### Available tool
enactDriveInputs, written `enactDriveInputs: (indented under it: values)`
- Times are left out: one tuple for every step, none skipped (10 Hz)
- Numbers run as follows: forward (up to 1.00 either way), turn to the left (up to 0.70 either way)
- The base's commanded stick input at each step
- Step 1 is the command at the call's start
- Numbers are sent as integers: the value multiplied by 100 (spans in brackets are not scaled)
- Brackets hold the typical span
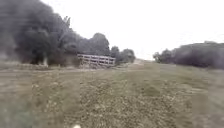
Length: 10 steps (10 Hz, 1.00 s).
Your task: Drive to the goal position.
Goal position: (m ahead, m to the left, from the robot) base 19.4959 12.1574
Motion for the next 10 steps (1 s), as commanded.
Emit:
enactDriveInputs:
  values:
    - [60,-9]
    - [60,-9]
    - [60,-9]
    - [60,-9]
    - [60,0]
    - [60,0]
    - [60,0]
    - [60,0]
    - [60,0]
    - [60,-2]
